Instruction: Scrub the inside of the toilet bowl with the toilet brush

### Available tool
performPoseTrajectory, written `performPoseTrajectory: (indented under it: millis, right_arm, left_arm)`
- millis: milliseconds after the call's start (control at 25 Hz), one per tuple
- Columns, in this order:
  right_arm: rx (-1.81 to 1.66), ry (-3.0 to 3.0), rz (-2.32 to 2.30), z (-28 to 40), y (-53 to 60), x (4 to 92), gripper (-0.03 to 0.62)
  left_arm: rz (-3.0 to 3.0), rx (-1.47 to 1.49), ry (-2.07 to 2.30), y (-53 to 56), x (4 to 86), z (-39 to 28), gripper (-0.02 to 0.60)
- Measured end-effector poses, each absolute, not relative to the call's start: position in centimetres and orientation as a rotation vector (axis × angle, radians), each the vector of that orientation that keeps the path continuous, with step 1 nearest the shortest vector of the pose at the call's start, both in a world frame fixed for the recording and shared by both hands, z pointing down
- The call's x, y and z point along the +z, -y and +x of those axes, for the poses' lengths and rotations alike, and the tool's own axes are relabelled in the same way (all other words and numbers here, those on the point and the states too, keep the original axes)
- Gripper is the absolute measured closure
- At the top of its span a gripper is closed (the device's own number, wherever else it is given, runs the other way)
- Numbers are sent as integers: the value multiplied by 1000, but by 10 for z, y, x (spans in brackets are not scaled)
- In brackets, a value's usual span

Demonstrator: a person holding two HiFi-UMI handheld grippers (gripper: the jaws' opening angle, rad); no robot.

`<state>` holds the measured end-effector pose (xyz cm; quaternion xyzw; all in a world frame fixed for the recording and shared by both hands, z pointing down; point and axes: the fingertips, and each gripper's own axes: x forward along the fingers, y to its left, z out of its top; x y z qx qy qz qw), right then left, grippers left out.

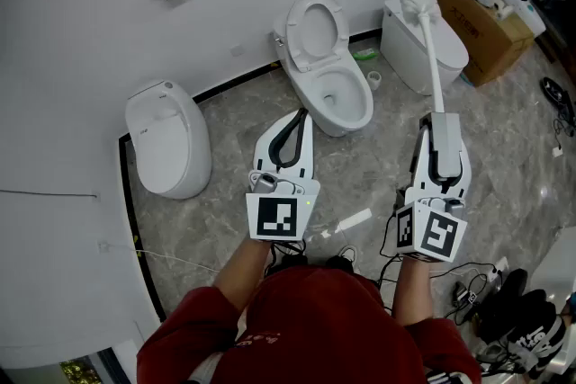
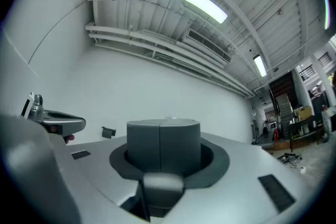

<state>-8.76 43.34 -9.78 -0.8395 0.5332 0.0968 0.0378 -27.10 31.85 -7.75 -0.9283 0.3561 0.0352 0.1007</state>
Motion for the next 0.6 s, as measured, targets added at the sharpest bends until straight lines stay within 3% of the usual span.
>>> performPoseTrajectory:
  millis: [600]
  right_arm:
    - [239, -1607, -2568, -38, -452, -83, 444]
  left_arm:
    - [-2748, 96, -999, -335, -74, -219, 583]
